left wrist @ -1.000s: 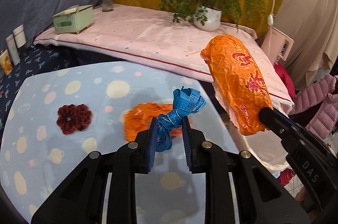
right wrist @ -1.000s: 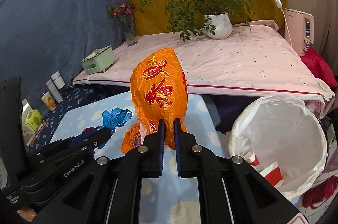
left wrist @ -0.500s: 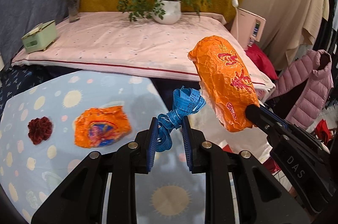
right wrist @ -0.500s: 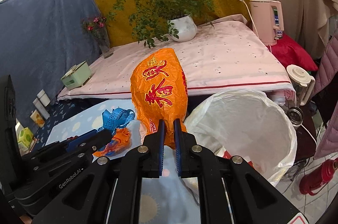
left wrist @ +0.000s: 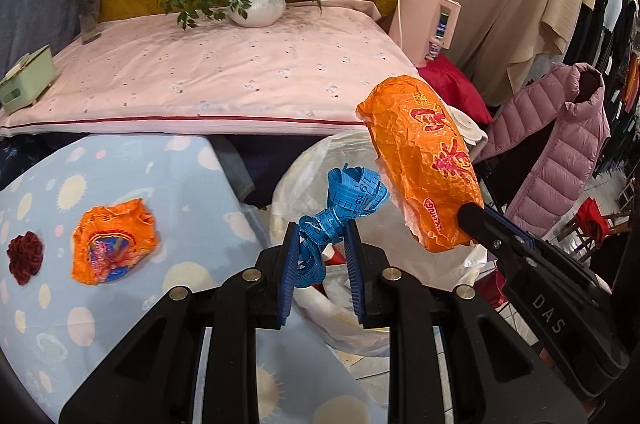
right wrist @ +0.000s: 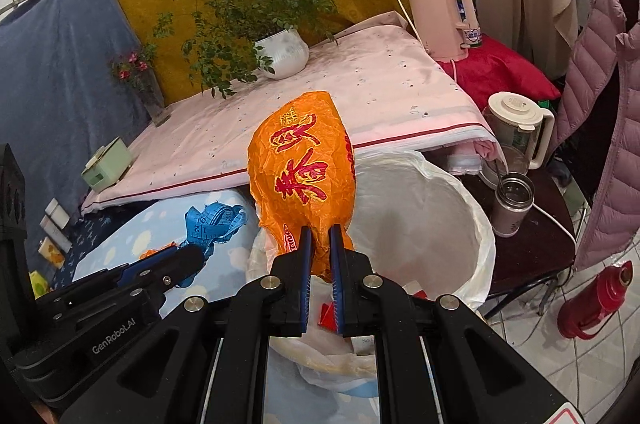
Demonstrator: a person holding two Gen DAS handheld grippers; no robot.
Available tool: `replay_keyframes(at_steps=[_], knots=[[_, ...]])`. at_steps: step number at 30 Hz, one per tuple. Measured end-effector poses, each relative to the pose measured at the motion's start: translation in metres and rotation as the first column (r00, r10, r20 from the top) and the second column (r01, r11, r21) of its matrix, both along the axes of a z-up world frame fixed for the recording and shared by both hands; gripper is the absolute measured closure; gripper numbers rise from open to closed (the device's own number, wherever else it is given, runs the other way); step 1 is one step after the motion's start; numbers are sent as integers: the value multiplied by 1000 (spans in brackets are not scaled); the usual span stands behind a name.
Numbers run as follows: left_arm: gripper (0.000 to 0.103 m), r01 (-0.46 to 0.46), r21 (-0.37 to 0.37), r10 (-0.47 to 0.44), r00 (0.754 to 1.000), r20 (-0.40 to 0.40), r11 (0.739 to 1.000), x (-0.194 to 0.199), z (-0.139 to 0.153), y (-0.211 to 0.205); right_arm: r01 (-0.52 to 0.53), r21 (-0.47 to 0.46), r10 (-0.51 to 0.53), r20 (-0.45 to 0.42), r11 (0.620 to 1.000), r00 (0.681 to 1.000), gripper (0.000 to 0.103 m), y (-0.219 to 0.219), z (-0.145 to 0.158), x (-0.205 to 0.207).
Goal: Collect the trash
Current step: 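Carry the cord and orange bag over the bin and open both grippers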
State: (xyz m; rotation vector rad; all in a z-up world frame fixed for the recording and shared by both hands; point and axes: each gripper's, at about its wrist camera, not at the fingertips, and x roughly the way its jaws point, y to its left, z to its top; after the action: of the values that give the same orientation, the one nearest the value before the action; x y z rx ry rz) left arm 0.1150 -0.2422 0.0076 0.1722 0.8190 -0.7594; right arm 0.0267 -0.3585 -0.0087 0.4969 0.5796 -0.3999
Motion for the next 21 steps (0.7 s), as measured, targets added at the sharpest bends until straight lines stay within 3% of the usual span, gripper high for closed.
replay_keyframes(at_steps=[5, 7, 8, 10, 21], knots=[[78, 23, -29, -23, 999, -27, 999, 1, -3, -12, 11, 4, -11, -9, 1000, 1000, 94, -5, -5, -3], [55, 10, -36, -11, 1000, -11, 999, 0, -2, -14, 17, 8, -17, -14, 1000, 1000, 94, -7, -9, -4], [36, -8, -32, 8, 1000, 3, 999, 0, -2, -14, 20, 10, -20, -17, 1000, 1000, 94, -8, -10, -4], [35, -33, -35, 34, 999, 33, 999, -1, 1, -12, 24, 14, -24, -21, 1000, 999, 94, -9, -12, -4], [35, -118, -4, 118, 992, 36, 993, 10, -5, 17, 21, 19, -20, -34, 1000, 999, 94, -7, -18, 0]])
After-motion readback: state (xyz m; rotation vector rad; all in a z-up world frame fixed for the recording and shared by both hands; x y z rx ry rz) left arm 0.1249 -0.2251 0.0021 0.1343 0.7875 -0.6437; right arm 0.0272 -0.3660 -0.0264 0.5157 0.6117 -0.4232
